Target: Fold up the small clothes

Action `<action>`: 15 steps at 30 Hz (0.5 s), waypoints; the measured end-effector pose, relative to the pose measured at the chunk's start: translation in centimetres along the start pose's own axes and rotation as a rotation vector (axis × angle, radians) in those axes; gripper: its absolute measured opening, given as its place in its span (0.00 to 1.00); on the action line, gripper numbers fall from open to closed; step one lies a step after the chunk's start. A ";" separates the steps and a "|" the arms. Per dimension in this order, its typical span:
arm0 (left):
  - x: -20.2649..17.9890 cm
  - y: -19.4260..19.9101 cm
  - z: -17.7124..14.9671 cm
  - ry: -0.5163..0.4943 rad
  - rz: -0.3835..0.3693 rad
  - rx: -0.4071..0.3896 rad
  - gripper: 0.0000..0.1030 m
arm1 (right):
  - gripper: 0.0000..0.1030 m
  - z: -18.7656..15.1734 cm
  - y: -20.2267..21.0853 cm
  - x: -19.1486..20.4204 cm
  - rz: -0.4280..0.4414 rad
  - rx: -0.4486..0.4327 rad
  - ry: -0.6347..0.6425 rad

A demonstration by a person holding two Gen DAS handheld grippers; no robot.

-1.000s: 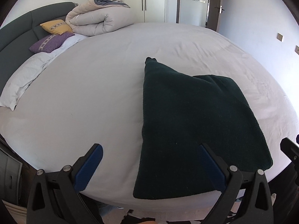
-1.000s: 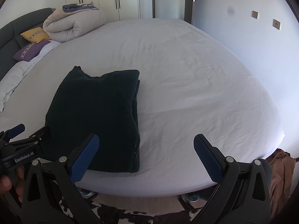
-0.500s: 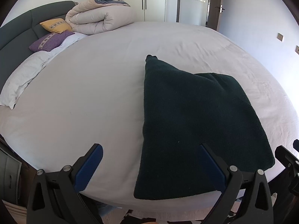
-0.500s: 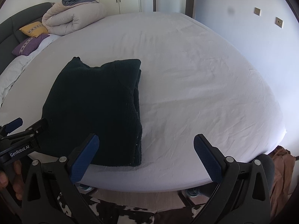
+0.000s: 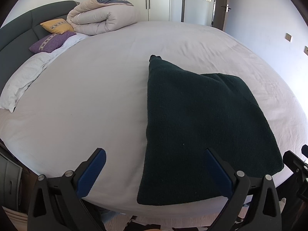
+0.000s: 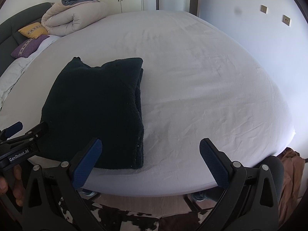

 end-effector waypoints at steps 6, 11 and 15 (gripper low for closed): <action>-0.1 -0.1 -0.1 0.000 0.000 0.001 1.00 | 1.00 -0.2 -0.1 -0.1 -0.001 0.002 -0.008; -0.2 -0.1 -0.2 0.001 -0.001 0.001 1.00 | 1.00 -0.4 -0.1 -0.1 -0.005 0.003 -0.014; -0.2 -0.2 -0.2 0.002 -0.003 0.002 1.00 | 1.00 -0.5 -0.3 -0.2 -0.005 0.006 -0.019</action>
Point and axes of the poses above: each gripper's, at about its wrist camera, not at the fingertips, and y roughly against the way its jaws point, x to its left, z to its top, the point moved 7 cm from there along -y, roughly the way its jaws point, and after that the axes turned 13 degrees about -y, right-handed, at the moved point
